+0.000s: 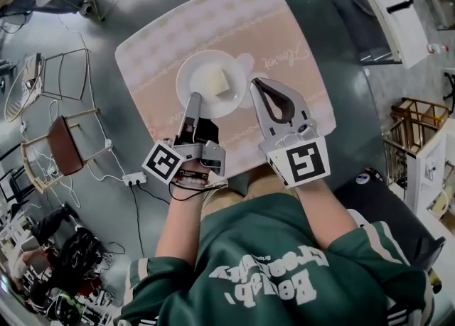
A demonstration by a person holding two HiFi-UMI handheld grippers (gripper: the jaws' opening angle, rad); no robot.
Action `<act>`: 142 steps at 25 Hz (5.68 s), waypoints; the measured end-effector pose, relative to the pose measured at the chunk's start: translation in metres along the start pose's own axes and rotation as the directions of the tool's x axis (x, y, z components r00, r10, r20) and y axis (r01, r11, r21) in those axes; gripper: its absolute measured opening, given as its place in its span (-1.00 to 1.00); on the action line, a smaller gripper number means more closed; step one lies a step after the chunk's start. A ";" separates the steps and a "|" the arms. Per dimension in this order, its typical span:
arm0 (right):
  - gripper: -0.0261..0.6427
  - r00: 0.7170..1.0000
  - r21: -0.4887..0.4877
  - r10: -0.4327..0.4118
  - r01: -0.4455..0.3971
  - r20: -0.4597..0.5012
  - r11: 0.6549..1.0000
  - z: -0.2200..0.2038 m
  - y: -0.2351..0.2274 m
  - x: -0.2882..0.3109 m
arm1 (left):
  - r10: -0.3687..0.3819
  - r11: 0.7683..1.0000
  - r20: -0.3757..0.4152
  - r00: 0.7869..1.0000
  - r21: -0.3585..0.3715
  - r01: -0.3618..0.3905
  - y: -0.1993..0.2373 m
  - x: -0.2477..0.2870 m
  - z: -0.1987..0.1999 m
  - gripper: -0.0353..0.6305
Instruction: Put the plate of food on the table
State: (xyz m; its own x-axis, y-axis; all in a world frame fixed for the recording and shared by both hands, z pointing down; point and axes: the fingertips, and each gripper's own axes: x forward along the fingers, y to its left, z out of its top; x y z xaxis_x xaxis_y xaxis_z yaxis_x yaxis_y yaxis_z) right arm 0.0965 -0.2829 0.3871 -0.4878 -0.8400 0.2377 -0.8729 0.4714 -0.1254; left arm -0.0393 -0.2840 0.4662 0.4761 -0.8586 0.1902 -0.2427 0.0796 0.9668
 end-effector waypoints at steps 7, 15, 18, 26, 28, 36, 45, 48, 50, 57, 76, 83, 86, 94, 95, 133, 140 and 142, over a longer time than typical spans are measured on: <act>-0.88 0.999 0.014 0.012 -0.011 -0.047 1.000 -0.025 -0.019 0.032 | 0.062 0.998 0.007 0.998 -0.008 -0.062 0.039 0.023 0.002 -0.79; -0.88 0.996 0.035 0.048 -0.045 -0.073 0.998 -0.043 -0.026 0.061 | 0.087 0.996 0.012 0.996 -0.012 -0.087 0.065 0.046 0.007 -0.79; -0.88 0.994 0.039 0.059 -0.056 -0.090 0.998 -0.052 -0.027 0.067 | 0.106 0.994 0.011 0.994 -0.012 -0.105 0.075 0.053 0.006 -0.79; -0.88 0.991 0.035 0.076 -0.073 -0.113 0.997 -0.070 -0.036 0.082 | 0.131 0.991 -0.002 0.991 -0.021 -0.131 0.091 0.065 -0.002 -0.79; -0.88 0.990 0.038 0.079 -0.075 -0.114 0.996 -0.073 -0.039 0.086 | 0.150 0.988 -0.002 0.989 -0.021 -0.150 0.098 0.068 -0.003 -0.79; -0.88 0.987 0.060 0.087 -0.079 -0.135 0.995 -0.086 -0.044 0.095 | 0.208 0.978 -0.019 0.978 -0.019 -0.209 0.117 0.076 -0.006 -0.78; -0.88 0.984 0.074 0.098 -0.087 -0.150 0.993 -0.096 -0.047 0.103 | 0.272 0.962 -0.046 0.961 -0.007 -0.272 0.136 0.082 -0.011 -0.77; -0.88 0.984 0.066 0.103 -0.094 -0.144 0.993 -0.098 -0.048 0.106 | 0.289 0.957 -0.052 0.956 -0.012 -0.290 0.142 0.083 -0.012 -0.77; -0.88 0.983 0.072 0.103 -0.093 -0.154 0.993 -0.101 -0.050 0.108 | 0.290 0.957 -0.053 0.956 -0.018 -0.291 0.143 0.085 -0.012 -0.77; -0.88 0.977 0.083 0.105 -0.091 -0.185 0.992 -0.111 -0.052 0.108 | 0.362 0.932 -0.064 0.930 0.049 -0.359 0.153 0.083 -0.013 -0.77; -0.88 0.968 0.078 0.132 -0.118 -0.215 0.990 -0.116 -0.039 0.115 | 0.395 0.897 -0.062 0.917 0.243 -0.370 0.145 0.081 -0.014 -0.58; -0.88 0.964 0.065 0.142 -0.131 -0.223 0.989 -0.122 -0.028 0.114 | 0.391 0.899 -0.054 0.919 0.236 -0.368 0.149 0.069 -0.007 -0.58; -0.88 0.964 0.058 0.147 -0.137 -0.222 0.989 -0.122 -0.018 0.116 | 0.394 0.899 -0.042 0.918 0.226 -0.375 0.153 0.059 0.003 -0.58; -0.88 0.959 0.073 0.150 -0.137 -0.239 0.988 -0.127 -0.021 0.112 | 0.388 0.902 -0.039 0.921 0.223 -0.371 0.151 0.062 -0.002 -0.58; -0.88 0.960 0.066 0.152 -0.141 -0.236 0.988 -0.127 -0.020 0.113 | 0.389 0.901 -0.036 0.920 0.221 -0.373 0.152 0.060 -0.001 -0.58; -0.88 0.956 0.081 0.178 -0.163 -0.235 0.983 -0.136 -0.016 0.096 | 0.399 0.851 -0.027 0.916 0.383 -0.359 0.143 0.053 -0.016 -0.87; -0.88 0.956 0.058 0.175 -0.166 -0.234 0.984 -0.113 -0.032 0.091 | 0.419 0.710 -0.034 0.907 0.635 -0.304 0.108 0.065 -0.023 -0.87; -0.88 0.957 0.050 0.176 -0.169 -0.231 0.984 -0.103 -0.027 0.090 | 0.422 0.638 -0.038 0.906 0.722 -0.267 0.097 0.062 -0.022 -0.87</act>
State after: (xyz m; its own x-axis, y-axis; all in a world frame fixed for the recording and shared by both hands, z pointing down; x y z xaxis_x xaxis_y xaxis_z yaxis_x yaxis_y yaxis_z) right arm 0.0771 -0.3439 0.5115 -0.6190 -0.6583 0.4282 -0.7769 0.5930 -0.2115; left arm -0.0151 -0.3180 0.5756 0.3609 -0.7247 0.5871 -0.8923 -0.0852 0.4433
